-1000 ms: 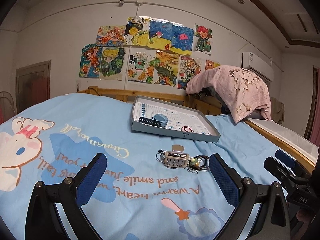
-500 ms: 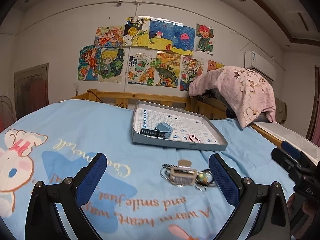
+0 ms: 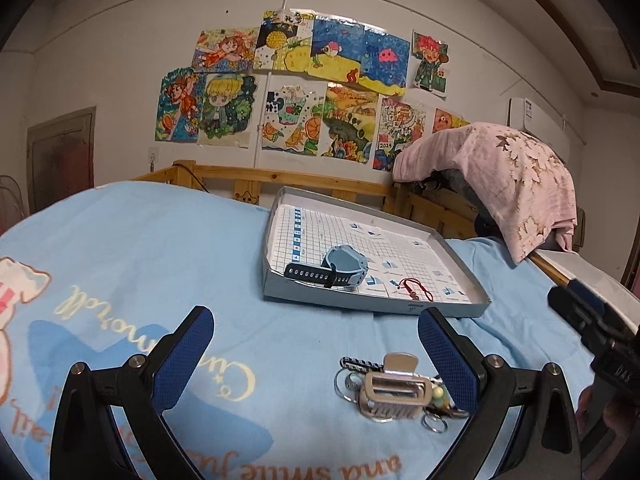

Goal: Organize jewelry
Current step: 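Grasp the beige clip keychain with the left tool while the right tool grasps the beaded cord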

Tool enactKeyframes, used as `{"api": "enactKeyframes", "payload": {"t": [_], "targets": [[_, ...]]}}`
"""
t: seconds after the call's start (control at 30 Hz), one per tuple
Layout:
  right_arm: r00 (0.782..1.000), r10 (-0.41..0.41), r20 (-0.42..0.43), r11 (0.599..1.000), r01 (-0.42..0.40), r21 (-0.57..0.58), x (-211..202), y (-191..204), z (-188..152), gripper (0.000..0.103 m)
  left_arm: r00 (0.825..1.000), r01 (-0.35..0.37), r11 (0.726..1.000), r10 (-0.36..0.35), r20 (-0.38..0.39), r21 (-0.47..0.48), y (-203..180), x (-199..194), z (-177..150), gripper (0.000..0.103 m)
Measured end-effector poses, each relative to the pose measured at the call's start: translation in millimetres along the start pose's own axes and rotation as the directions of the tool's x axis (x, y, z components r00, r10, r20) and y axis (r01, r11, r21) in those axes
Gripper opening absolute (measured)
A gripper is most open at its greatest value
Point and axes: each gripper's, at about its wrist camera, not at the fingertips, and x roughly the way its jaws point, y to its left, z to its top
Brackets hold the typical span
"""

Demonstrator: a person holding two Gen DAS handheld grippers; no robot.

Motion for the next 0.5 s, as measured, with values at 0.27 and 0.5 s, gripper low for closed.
{"api": "enactKeyframes", "payload": {"t": [0.27, 0.5], "targets": [[0.992, 0.068, -0.105, 0.997, -0.063, 0.054, 32, -12, -39, 0.1, 0.993, 0.093, 0.994, -0.097, -0.072, -0.05, 8, 24, -26, 0.103], [0.978, 0.112, -0.175, 0.989, -0.094, 0.11, 44, -23, -63, 0.062, 0.971, 0.197, 0.98, -0.199, -0.135, -0.033, 1, 32, -39, 0.084]]}}
